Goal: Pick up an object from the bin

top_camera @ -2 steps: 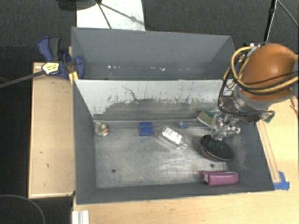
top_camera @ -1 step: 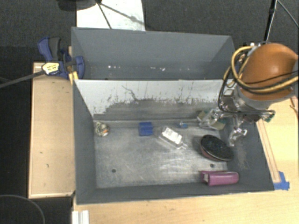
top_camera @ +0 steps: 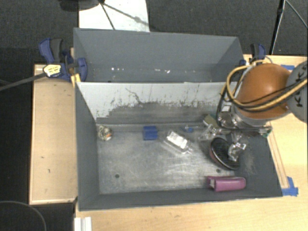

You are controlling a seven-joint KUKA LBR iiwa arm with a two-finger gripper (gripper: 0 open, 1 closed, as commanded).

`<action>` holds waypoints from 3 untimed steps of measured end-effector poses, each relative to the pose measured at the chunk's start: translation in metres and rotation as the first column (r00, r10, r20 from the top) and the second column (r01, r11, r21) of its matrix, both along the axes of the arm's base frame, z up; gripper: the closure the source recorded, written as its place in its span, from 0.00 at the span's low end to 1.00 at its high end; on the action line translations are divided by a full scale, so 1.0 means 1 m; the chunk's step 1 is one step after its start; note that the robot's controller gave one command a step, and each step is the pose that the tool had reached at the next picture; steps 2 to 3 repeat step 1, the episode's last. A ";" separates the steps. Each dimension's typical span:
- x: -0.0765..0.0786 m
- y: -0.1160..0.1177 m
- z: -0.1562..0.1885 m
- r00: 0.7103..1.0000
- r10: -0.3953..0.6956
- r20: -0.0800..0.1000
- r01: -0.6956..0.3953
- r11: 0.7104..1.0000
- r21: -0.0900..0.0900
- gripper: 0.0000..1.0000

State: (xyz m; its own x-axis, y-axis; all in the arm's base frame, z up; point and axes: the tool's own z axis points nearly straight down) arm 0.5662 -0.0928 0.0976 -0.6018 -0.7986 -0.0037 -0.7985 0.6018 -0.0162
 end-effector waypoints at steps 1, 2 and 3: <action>-0.006 0.000 -0.006 1.000 0.010 0.000 -0.010 1.000 -0.001 0.00; -0.006 0.000 -0.006 1.000 0.010 0.000 -0.010 1.000 -0.001 0.00; -0.006 0.000 -0.006 1.000 0.010 0.000 -0.010 1.000 -0.001 0.00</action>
Offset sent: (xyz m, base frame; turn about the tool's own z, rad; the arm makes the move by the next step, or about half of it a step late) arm -0.0290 0.0009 -0.0276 -0.0181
